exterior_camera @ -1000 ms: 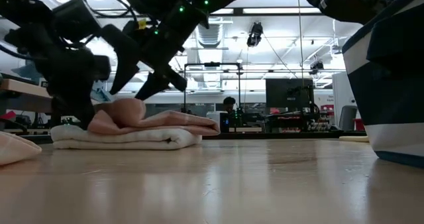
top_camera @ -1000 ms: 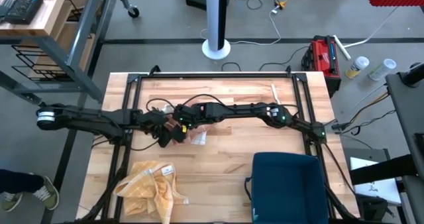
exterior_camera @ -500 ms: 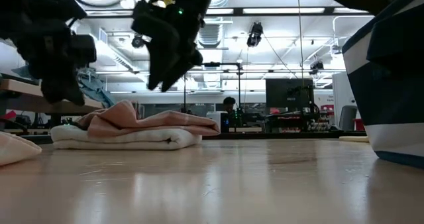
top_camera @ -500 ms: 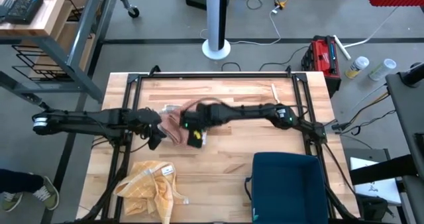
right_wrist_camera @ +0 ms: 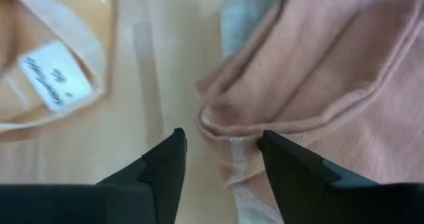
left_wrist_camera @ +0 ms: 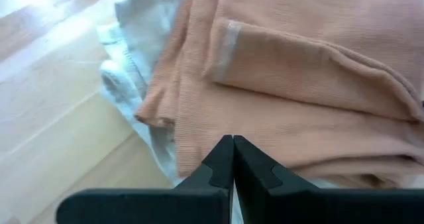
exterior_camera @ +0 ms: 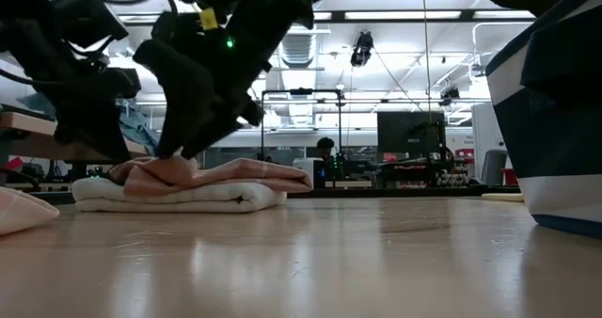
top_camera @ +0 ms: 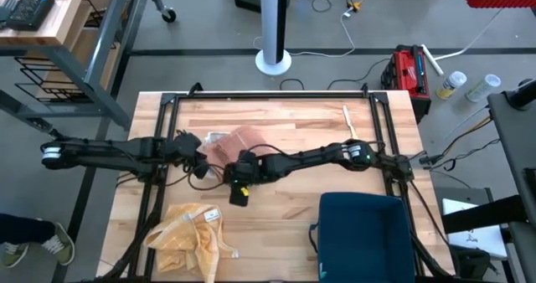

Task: Fold towel
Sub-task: Fold the brown towel

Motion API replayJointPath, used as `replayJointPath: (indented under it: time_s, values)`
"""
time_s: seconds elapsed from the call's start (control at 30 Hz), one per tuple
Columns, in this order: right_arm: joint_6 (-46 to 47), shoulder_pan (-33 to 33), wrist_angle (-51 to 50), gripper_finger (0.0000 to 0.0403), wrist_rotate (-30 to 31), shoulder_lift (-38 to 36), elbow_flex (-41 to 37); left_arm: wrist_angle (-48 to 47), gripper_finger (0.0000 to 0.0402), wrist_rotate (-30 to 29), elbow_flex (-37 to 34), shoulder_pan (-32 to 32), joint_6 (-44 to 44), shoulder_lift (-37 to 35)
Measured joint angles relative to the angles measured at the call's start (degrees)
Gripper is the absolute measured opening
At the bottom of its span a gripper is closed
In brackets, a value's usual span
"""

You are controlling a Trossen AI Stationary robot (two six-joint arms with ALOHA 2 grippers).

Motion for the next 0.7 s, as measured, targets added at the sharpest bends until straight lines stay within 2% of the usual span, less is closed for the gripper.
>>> replayJointPath:
  time_s: [0.17,0.37,0.43,0.57,0.7]
  values:
    - [0.4,-0.2,4.9,0.0162,-0.2,-0.1,-1.2,0.7,0.0,-0.5,0.0,0.0,-0.4,2.5]
    - [-1.8,-0.2,4.6,0.0134,0.2,-1.4,-1.7,2.4,0.0,-0.1,0.0,0.0,-0.4,3.4]
    - [-4.6,-0.5,4.7,0.0124,2.6,-2.9,-1.7,2.2,0.0,0.6,0.0,0.0,-0.4,3.3]
    - [-7.9,-2.7,4.6,0.0105,11.9,-4.4,-1.5,0.0,0.0,3.9,0.0,0.0,-1.1,2.3]
    - [-4.0,-6.0,5.0,0.0077,9.0,-2.8,-1.7,-2.3,0.0,6.6,0.0,0.0,-3.7,1.9]
